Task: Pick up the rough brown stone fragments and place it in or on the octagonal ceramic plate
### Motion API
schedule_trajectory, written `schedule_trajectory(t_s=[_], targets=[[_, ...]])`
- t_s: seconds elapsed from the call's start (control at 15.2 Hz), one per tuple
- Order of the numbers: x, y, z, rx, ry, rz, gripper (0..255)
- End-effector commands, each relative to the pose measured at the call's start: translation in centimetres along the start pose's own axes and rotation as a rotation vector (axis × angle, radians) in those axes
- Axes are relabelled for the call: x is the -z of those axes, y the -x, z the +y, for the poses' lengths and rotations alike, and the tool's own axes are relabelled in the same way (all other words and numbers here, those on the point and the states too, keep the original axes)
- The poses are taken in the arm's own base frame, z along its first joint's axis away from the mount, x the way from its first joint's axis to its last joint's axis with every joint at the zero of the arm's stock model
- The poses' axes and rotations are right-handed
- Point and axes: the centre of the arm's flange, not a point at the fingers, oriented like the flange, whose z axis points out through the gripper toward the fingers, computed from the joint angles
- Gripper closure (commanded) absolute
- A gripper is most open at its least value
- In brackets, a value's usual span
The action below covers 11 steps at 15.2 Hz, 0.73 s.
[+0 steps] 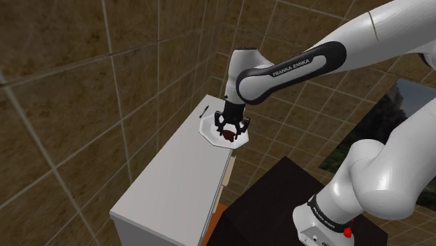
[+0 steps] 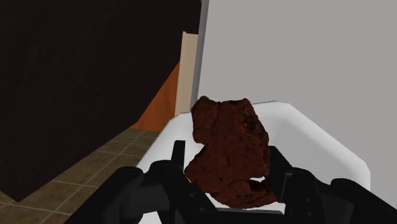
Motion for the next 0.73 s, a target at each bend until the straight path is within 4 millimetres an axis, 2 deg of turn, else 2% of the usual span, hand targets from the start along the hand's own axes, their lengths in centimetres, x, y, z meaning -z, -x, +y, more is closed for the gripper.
schedule_trajectory(t_s=[0.0,0.4,0.66], targets=[[1.0,0.0,0.2,0.000,0.000,0.000,255],[4.1,0.1,0.5,0.000,0.000,0.000,255],[5.4,-4.9,-0.6,0.000,0.000,0.000,255]])
